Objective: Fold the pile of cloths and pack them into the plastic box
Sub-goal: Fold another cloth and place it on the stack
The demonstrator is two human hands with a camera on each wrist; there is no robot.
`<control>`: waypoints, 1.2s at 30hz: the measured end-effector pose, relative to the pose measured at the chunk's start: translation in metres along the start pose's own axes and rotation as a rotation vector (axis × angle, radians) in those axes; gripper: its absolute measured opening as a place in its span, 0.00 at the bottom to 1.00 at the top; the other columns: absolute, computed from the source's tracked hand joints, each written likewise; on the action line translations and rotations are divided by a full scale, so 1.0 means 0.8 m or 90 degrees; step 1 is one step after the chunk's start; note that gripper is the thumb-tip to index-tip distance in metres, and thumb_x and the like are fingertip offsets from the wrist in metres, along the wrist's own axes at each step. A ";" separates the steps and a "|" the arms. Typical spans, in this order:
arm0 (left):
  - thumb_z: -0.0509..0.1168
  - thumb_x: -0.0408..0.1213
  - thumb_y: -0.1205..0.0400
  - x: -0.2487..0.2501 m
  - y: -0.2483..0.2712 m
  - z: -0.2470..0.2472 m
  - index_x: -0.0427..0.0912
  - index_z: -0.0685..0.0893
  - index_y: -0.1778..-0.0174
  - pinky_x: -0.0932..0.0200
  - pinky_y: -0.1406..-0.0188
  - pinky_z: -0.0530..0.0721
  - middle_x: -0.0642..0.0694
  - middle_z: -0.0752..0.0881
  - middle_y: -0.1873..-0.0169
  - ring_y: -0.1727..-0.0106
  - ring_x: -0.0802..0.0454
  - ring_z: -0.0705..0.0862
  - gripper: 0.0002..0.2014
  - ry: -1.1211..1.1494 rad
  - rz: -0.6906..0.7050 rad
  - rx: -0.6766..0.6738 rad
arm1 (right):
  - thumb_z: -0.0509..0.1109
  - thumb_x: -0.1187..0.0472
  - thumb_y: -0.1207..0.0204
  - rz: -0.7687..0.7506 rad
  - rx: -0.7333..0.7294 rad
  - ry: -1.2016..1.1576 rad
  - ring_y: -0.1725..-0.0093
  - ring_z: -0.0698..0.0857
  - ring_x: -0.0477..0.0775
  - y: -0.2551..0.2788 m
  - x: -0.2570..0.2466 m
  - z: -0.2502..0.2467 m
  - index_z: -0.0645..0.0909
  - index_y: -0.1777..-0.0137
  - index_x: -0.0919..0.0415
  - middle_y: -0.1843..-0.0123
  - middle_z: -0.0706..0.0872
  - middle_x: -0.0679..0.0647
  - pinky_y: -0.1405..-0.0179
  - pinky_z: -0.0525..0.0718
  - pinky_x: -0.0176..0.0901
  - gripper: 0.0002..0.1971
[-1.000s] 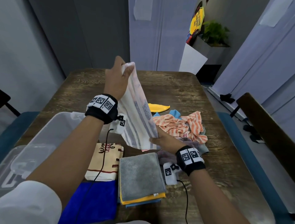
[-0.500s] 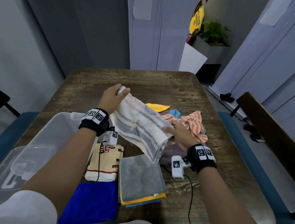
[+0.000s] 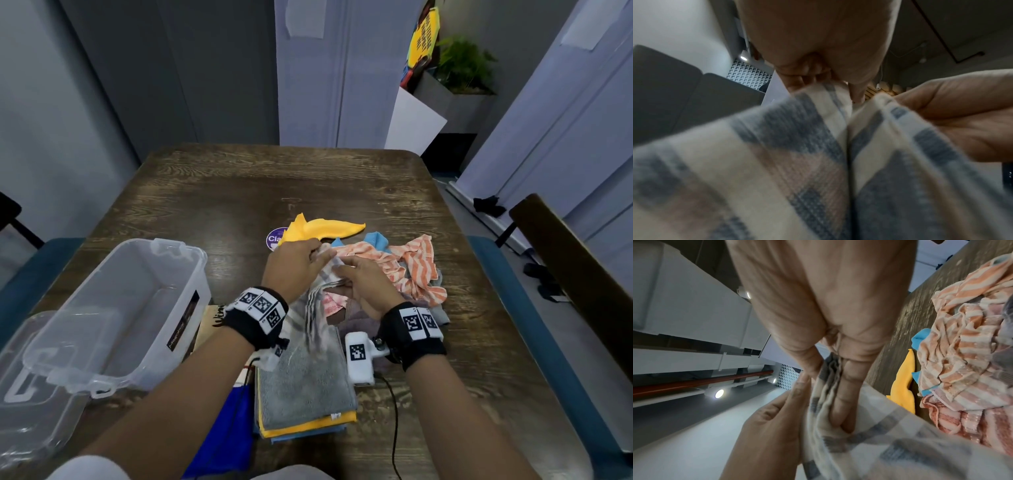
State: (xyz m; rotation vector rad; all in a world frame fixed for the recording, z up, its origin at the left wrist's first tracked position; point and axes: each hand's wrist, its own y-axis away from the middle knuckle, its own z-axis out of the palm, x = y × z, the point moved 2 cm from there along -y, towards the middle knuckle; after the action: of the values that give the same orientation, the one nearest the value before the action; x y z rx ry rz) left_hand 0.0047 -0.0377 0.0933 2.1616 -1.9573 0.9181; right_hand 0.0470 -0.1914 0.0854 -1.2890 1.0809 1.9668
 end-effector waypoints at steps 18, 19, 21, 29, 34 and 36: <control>0.75 0.46 0.22 0.004 0.027 0.025 0.45 0.83 0.29 0.46 0.45 0.85 0.49 0.84 0.36 0.40 0.46 0.82 0.25 0.024 0.113 -0.017 | 0.44 0.38 0.11 0.043 -0.018 -0.078 0.44 0.89 0.61 0.009 -0.015 -0.006 0.80 0.30 0.63 0.37 0.89 0.67 0.45 0.86 0.53 0.34; 0.75 0.40 0.21 0.004 0.024 0.023 0.45 0.85 0.31 0.45 0.46 0.85 0.48 0.86 0.39 0.42 0.45 0.83 0.21 0.035 0.104 0.017 | 0.42 0.37 0.11 0.039 -0.035 -0.067 0.39 0.88 0.60 0.009 -0.015 -0.008 0.78 0.28 0.62 0.35 0.89 0.65 0.39 0.84 0.54 0.34; 0.70 0.36 0.17 0.003 0.016 0.012 0.45 0.87 0.36 0.47 0.46 0.84 0.48 0.89 0.44 0.44 0.46 0.84 0.13 0.078 0.051 0.074 | 0.41 0.38 0.10 0.017 -0.058 -0.023 0.34 0.88 0.57 0.011 -0.017 -0.012 0.77 0.28 0.61 0.35 0.90 0.60 0.32 0.79 0.56 0.33; 0.58 0.33 0.09 -0.009 0.010 -0.018 0.46 0.81 0.41 0.65 0.47 0.78 0.63 0.86 0.52 0.49 0.64 0.84 0.08 0.452 -0.071 -0.068 | 0.74 0.51 0.19 -0.377 0.109 0.496 0.32 0.76 0.45 -0.002 -0.027 -0.054 0.83 0.40 0.47 0.37 0.80 0.47 0.33 0.71 0.31 0.10; 0.56 0.39 0.10 -0.008 0.016 -0.019 0.50 0.84 0.40 0.46 0.35 0.80 0.51 0.88 0.45 0.38 0.46 0.85 0.11 0.564 -0.167 -0.094 | 0.78 0.42 0.25 -0.317 -0.028 0.513 0.33 0.79 0.49 -0.002 -0.023 -0.041 0.82 0.40 0.42 0.36 0.80 0.47 0.36 0.81 0.44 0.16; 0.54 0.37 0.10 -0.007 0.018 -0.023 0.47 0.84 0.41 0.47 0.36 0.81 0.47 0.88 0.45 0.38 0.45 0.85 0.12 0.569 -0.185 -0.077 | 0.79 0.47 0.24 -0.274 -0.056 0.539 0.37 0.79 0.43 0.006 -0.029 -0.034 0.81 0.36 0.49 0.38 0.80 0.45 0.40 0.79 0.36 0.18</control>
State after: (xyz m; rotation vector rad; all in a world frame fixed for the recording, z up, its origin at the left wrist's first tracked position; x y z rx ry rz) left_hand -0.0153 -0.0274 0.1013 1.4869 -1.1901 1.3379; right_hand 0.0657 -0.2173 0.1024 -2.2746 0.9398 1.1527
